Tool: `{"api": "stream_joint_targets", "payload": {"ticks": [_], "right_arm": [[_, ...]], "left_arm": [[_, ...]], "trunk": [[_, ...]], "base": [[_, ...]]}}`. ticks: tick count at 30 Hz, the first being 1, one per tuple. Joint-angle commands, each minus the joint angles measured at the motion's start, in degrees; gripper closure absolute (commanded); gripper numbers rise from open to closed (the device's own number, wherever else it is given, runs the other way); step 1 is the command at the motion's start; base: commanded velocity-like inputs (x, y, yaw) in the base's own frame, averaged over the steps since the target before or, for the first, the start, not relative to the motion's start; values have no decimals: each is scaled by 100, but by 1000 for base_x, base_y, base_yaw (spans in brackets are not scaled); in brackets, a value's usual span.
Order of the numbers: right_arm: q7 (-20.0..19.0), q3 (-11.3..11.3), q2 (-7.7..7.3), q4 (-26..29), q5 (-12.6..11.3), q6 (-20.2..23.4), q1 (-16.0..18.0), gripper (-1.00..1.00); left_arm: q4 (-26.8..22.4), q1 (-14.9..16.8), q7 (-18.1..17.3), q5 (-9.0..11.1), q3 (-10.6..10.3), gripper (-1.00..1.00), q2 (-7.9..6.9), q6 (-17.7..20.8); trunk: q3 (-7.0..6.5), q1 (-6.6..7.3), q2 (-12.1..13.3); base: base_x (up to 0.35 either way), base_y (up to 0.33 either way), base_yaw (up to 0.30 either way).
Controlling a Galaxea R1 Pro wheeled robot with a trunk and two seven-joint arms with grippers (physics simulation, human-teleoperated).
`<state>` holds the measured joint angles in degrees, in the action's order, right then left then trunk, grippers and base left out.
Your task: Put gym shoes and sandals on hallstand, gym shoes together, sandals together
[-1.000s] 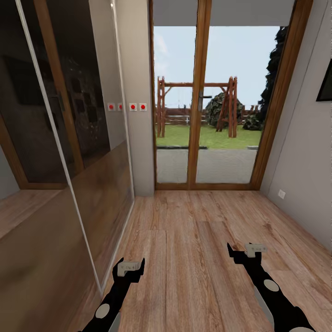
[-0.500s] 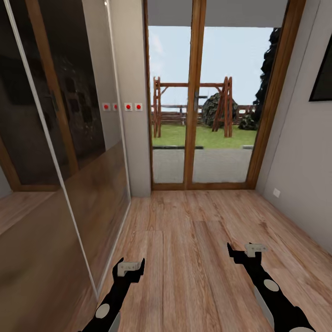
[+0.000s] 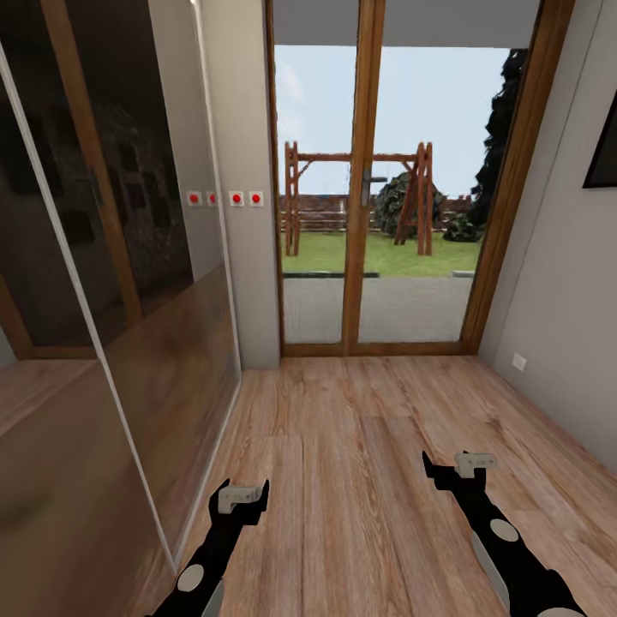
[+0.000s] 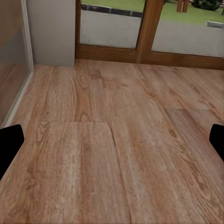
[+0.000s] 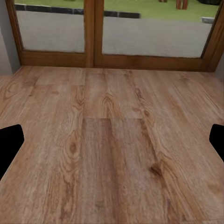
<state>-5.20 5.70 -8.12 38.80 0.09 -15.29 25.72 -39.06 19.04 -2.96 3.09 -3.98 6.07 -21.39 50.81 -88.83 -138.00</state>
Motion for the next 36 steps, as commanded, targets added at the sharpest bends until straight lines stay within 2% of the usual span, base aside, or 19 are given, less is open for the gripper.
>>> {"api": "stream_joint_targets", "payload": {"ticks": [1, 15, 36], "right_arm": [[-51, 27, 4, -4, 0, -18, 4, -100], [-51, 27, 4, 3, 0, -18, 4, -100], [-51, 27, 4, 5, 0, -18, 4, -100]], "left_arm": [[4, 3, -29, 33, 0, -100, 0, -15], [4, 3, -29, 33, -4, -100, 4, -15], [4, 3, -29, 33, -6, -100, 5, -15]], "trunk": [[6, 1, -2], [6, 1, -2], [6, 1, -2]], "base": [[22, 0, 0], [54, 0, 0], [272, 0, 0]]}}
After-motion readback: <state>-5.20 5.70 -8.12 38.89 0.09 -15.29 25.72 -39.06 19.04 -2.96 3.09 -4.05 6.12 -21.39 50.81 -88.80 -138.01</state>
